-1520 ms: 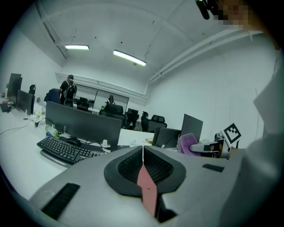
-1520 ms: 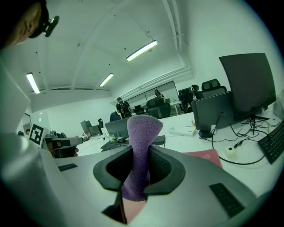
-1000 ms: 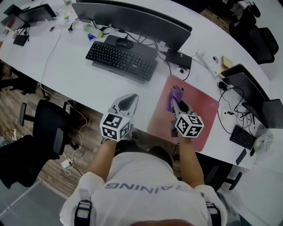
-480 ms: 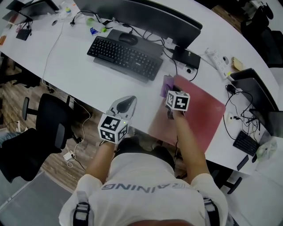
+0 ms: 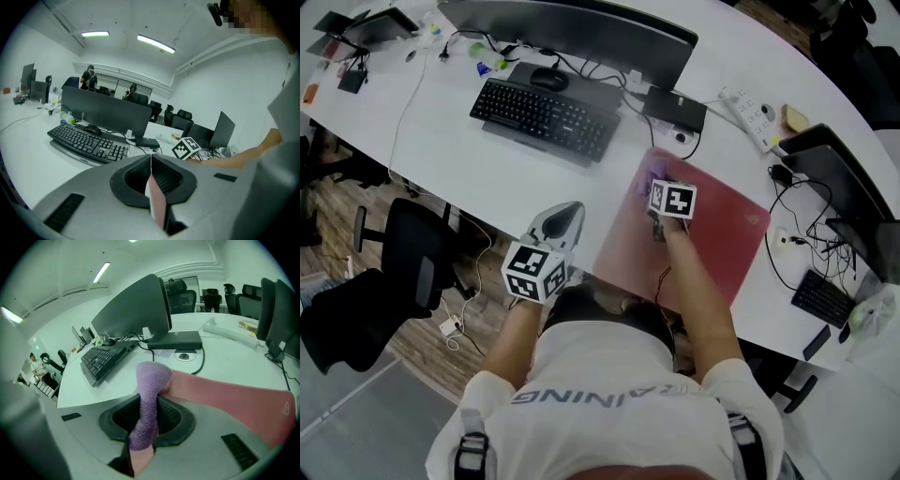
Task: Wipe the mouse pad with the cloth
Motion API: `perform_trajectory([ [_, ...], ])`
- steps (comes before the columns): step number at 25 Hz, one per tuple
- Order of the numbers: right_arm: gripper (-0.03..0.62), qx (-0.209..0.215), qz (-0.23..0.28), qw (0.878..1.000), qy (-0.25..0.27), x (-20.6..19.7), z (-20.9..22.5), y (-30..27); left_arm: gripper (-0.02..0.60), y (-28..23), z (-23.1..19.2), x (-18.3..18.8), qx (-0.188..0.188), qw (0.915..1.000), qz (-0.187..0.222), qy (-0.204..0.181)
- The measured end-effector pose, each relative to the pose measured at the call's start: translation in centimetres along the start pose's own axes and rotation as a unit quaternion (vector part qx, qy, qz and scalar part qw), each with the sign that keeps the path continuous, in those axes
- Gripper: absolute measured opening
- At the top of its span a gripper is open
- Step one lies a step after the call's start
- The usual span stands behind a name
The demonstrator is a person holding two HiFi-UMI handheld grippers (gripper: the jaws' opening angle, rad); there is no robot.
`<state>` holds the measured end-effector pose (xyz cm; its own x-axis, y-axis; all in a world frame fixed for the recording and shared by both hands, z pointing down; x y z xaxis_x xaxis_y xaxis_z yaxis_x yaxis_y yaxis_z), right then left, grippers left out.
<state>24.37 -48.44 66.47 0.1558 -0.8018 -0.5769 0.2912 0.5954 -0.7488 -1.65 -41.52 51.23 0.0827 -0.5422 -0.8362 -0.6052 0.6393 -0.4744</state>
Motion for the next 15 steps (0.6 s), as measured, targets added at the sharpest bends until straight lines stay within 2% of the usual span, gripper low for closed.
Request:
perform_trajectory([
  [6,0.098,-0.009,0.004,1.000,-0.020,-1.9,4.9,3.6,0.035,-0.8,5.0,-0.1,-0.010,0.9999,0.003,-0.010],
  [15,0.098,-0.045,0.010,0.999,-0.029,-5.2,13.7,10.2,0.034,-2.9,12.6,-0.3,-0.036,0.9989,0.013,-0.027],
])
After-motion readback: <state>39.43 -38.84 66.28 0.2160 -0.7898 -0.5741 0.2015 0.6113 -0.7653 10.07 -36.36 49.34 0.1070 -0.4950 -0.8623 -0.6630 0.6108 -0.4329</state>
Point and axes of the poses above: the fingertips, and each gripper's own axes: y backward along the fingers, z to its right, x out of its top, the point moved 8 cm from there along y, backward along the fingers, and after that the axes turned 6 degrees about x, right-handed, at the moved point
